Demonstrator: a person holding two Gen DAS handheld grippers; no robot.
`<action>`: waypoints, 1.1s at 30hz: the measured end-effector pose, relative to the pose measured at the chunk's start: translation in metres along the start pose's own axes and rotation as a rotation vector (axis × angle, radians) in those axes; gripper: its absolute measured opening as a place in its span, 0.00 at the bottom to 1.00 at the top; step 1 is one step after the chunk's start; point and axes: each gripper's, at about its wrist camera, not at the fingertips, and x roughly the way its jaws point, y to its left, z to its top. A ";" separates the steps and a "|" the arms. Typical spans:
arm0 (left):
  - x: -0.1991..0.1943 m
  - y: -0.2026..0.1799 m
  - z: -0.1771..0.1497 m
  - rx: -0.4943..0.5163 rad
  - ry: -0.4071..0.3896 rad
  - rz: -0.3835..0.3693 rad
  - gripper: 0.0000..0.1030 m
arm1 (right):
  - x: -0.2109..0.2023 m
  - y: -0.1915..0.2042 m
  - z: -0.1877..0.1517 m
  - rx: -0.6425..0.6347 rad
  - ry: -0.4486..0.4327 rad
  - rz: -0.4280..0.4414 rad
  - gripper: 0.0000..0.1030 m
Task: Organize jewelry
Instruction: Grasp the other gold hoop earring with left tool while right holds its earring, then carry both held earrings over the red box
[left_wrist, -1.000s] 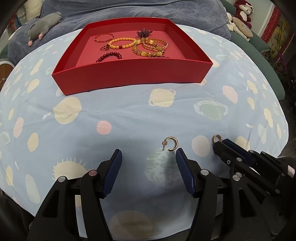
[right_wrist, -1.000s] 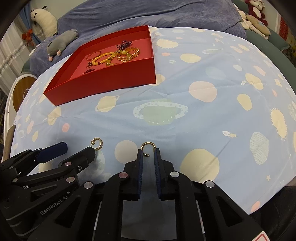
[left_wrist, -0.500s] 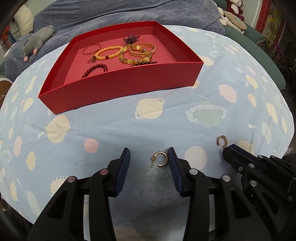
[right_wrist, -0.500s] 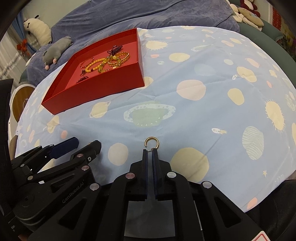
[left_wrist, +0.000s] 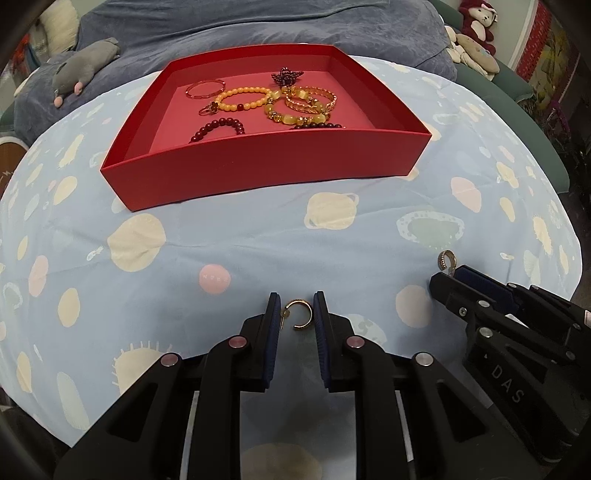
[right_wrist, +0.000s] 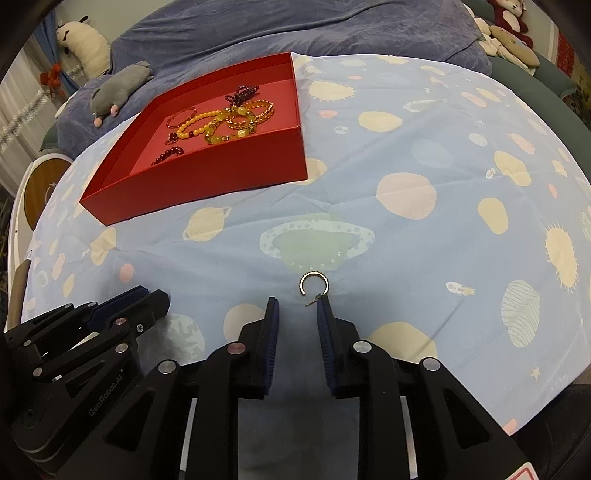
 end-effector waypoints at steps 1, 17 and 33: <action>0.000 0.002 0.001 -0.007 0.002 -0.002 0.17 | 0.001 0.001 0.001 -0.001 -0.002 -0.002 0.26; -0.002 0.023 0.002 -0.074 0.004 -0.007 0.17 | 0.002 -0.003 0.007 0.022 -0.019 -0.018 0.17; -0.039 0.057 -0.007 -0.167 -0.035 -0.041 0.17 | -0.038 0.017 -0.003 0.011 -0.058 0.063 0.17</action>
